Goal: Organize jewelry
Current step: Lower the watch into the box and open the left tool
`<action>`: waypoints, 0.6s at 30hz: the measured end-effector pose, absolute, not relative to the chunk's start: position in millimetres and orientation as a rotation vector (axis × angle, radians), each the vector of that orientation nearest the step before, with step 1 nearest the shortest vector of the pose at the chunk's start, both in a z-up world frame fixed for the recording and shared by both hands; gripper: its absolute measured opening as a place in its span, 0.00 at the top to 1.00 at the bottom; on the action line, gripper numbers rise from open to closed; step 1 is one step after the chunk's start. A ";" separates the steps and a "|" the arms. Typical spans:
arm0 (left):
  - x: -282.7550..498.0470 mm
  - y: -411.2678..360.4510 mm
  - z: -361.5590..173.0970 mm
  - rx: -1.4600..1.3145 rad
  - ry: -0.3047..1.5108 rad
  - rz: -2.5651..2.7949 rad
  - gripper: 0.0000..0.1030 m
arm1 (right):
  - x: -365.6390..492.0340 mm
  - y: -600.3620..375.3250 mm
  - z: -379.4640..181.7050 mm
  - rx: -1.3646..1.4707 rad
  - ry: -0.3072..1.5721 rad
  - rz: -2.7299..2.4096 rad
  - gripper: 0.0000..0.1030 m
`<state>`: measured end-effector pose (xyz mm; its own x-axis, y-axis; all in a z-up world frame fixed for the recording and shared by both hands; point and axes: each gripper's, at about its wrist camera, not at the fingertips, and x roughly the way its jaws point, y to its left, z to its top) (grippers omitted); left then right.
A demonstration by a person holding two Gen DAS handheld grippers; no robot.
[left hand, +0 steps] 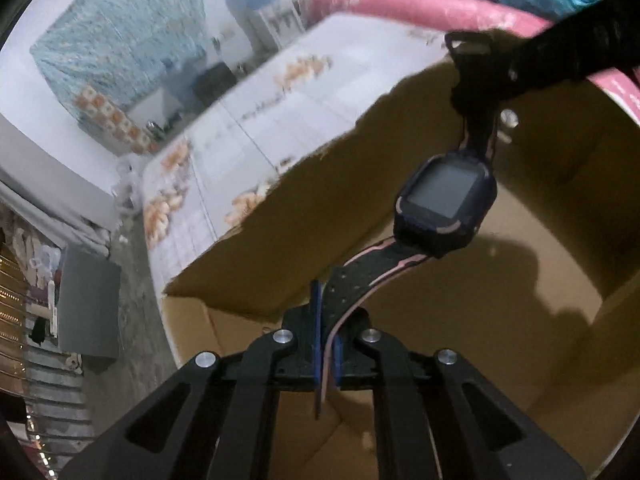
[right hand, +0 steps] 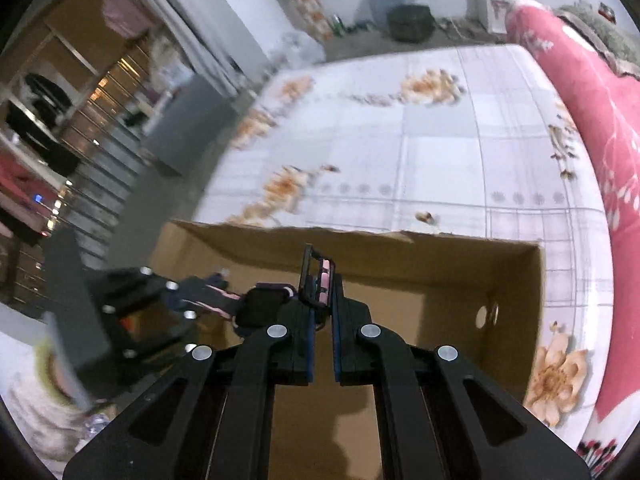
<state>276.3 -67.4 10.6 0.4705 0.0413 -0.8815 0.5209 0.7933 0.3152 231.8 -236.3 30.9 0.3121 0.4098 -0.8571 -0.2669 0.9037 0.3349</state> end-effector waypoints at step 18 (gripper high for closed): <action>273.3 -35.2 47.2 0.515 0.988 -0.301 0.22 | 239.1 -253.3 28.4 0.168 1.208 0.313 0.69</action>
